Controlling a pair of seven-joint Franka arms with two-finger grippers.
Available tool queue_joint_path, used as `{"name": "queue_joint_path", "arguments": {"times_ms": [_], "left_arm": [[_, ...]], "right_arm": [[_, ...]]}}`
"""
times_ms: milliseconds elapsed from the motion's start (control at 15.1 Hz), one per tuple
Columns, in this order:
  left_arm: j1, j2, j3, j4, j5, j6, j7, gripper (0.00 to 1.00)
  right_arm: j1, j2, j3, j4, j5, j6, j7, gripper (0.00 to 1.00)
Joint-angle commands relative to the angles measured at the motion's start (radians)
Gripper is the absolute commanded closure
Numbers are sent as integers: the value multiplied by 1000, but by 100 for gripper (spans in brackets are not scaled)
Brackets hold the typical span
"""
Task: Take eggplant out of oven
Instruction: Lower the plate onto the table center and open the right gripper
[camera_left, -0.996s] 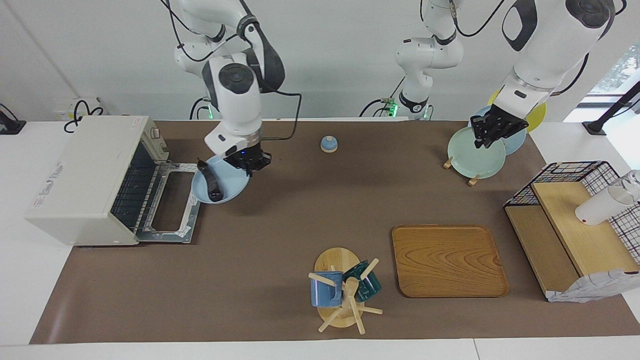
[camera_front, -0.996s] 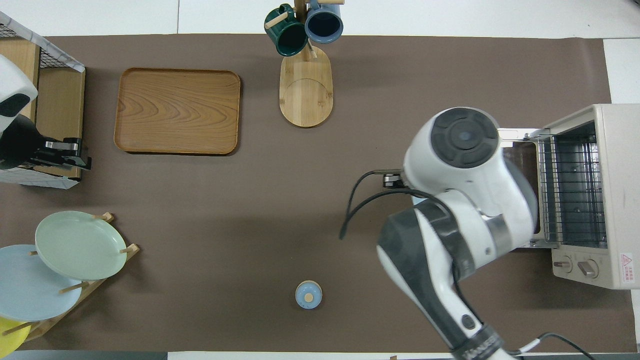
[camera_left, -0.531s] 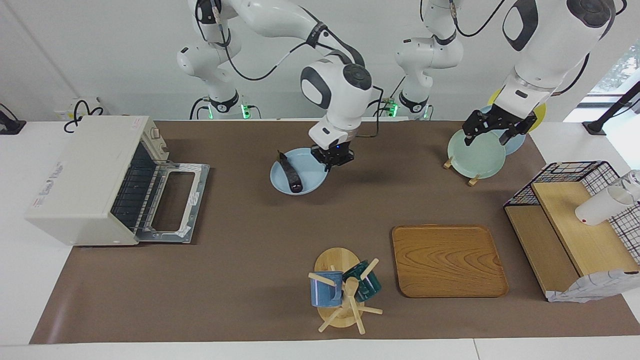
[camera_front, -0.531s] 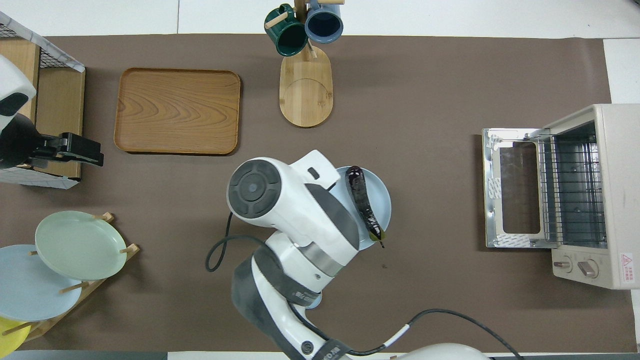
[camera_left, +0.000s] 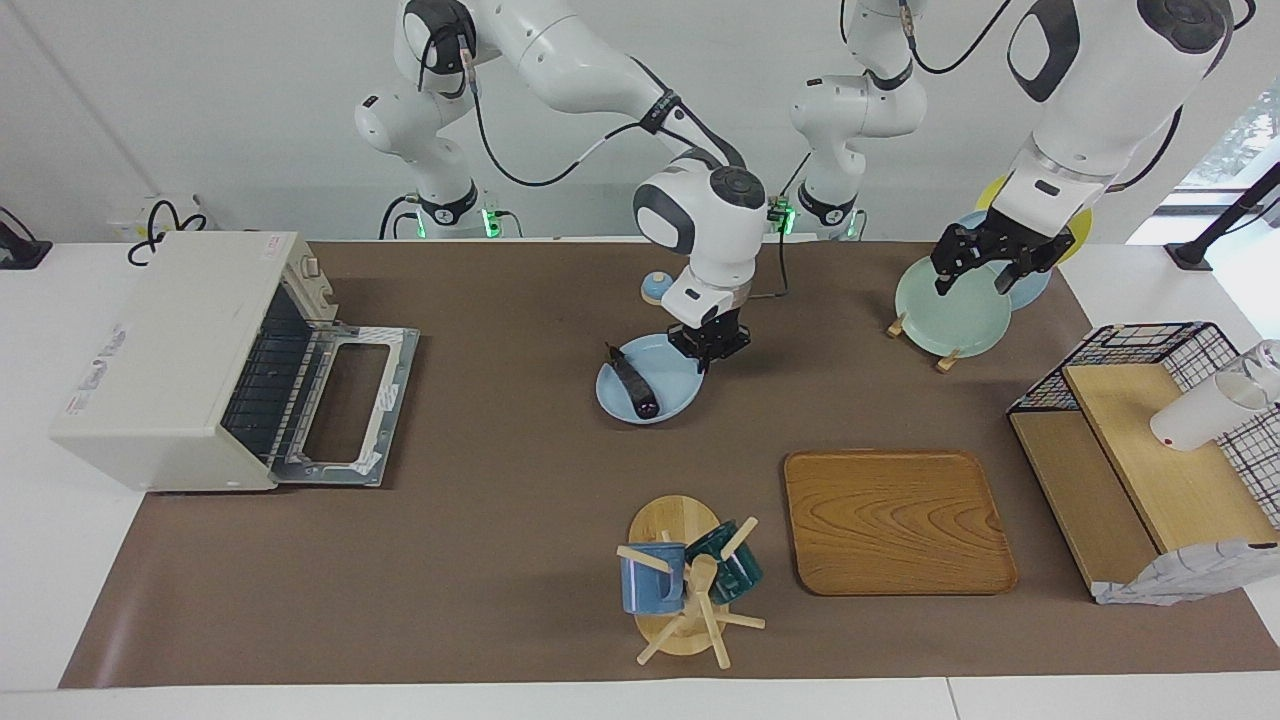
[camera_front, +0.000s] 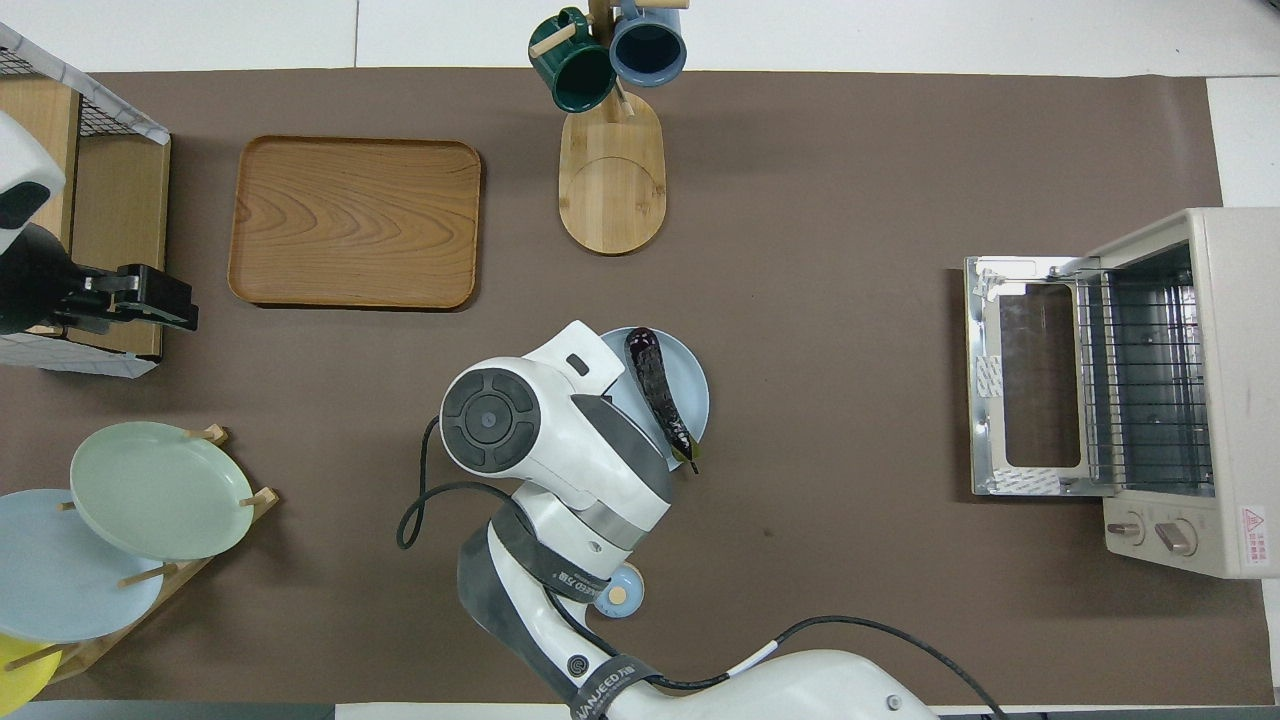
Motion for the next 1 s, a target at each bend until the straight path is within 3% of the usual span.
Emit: {"name": "queue_joint_path", "arguments": {"times_ms": [0, 133, 398, 465, 531, 730, 863, 929], "left_arm": [[29, -1, 1, -2, -35, 13, -2, 100], [29, -1, 1, -2, -35, 14, -2, 100], [29, -3, 1, -5, -38, 17, 2, 100], [29, -4, 1, -9, -49, 20, 7, 66], [29, -4, 1, -11, -50, 27, 8, 1], [29, -9, 1, -29, -73, 43, 7, 0], [21, -24, -1, -69, -108, 83, 2, 0], [17, -41, -1, -101, -134, 114, -1, 0]], "right_arm": [[-26, -33, 18, -51, 76, 60, -1, 96], [-29, -31, 18, -42, 101, 79, -5, 80], [-34, -48, 18, 1, 92, 51, -65, 69], [-45, -80, 12, -1, 95, 19, -87, 70], [-72, -108, 12, -1, 94, -39, -96, 73], [-184, -232, 10, -43, 92, -211, -211, 85], [-273, -295, 10, -92, 92, -286, -318, 100], [-325, -320, 10, -115, 92, -315, -367, 100]]}}
